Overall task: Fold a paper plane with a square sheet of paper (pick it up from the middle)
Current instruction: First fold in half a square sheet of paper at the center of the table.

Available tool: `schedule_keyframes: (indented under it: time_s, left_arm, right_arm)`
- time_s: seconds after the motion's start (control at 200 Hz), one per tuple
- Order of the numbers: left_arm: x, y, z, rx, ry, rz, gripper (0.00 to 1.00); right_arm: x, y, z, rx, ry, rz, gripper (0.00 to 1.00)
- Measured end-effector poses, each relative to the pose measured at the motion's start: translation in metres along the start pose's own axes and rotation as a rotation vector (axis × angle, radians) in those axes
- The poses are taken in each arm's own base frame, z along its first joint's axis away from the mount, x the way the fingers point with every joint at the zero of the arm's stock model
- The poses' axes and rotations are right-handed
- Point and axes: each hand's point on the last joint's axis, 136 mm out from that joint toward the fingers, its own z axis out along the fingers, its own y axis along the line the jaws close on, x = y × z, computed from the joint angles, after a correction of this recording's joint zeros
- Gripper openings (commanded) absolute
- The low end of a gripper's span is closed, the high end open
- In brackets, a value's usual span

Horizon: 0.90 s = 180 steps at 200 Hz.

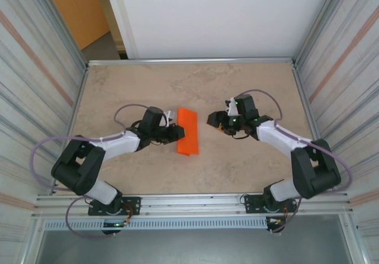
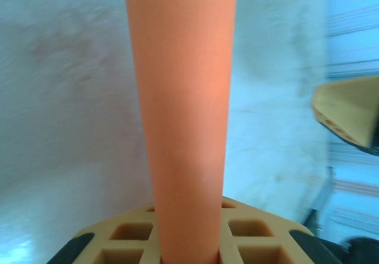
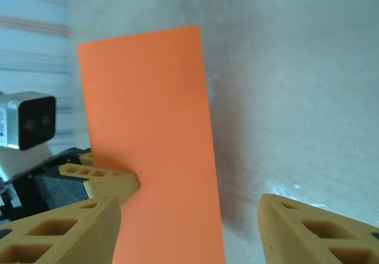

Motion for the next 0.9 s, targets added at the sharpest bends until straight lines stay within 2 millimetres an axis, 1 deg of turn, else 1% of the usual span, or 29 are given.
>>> schedule_keyframes:
  time_s: [0.07,0.175,0.256,0.321,0.461,0.631,0.797,0.902]
  left_arm:
    - [-0.007,-0.025,-0.009,0.078,-0.003,0.03,0.21]
    - [-0.013,-0.057,-0.021,0.184,0.0,0.073,0.21]
    - [-0.014,-0.073,-0.026,0.241,0.008,0.085,0.21]
    - [-0.014,-0.08,-0.029,0.268,0.018,0.088,0.21]
    - [-0.014,-0.083,-0.031,0.285,0.034,0.069,0.2]
    - [-0.018,-0.08,-0.032,0.28,0.024,0.05,0.2]
    - [-0.022,-0.078,-0.034,0.276,0.016,0.031,0.2]
    - [-0.022,-0.077,-0.034,0.276,0.016,0.026,0.2]
  right_arm:
    - [-0.004,0.012,-0.008,-0.053,-0.018,-0.022,0.69]
    - [-0.003,0.024,-0.011,-0.114,-0.009,-0.04,0.69]
    - [-0.002,0.031,-0.011,-0.151,0.002,-0.046,0.69]
    - [-0.002,0.038,-0.011,-0.186,0.011,-0.048,0.67]
    - [0.0,0.047,-0.01,-0.241,0.04,-0.045,0.58]
    - [0.002,0.057,-0.012,-0.296,0.063,-0.046,0.43]
    - [0.004,0.064,-0.014,-0.33,0.074,-0.051,0.28]
    - [0.006,0.066,-0.014,-0.341,0.085,-0.049,0.24]
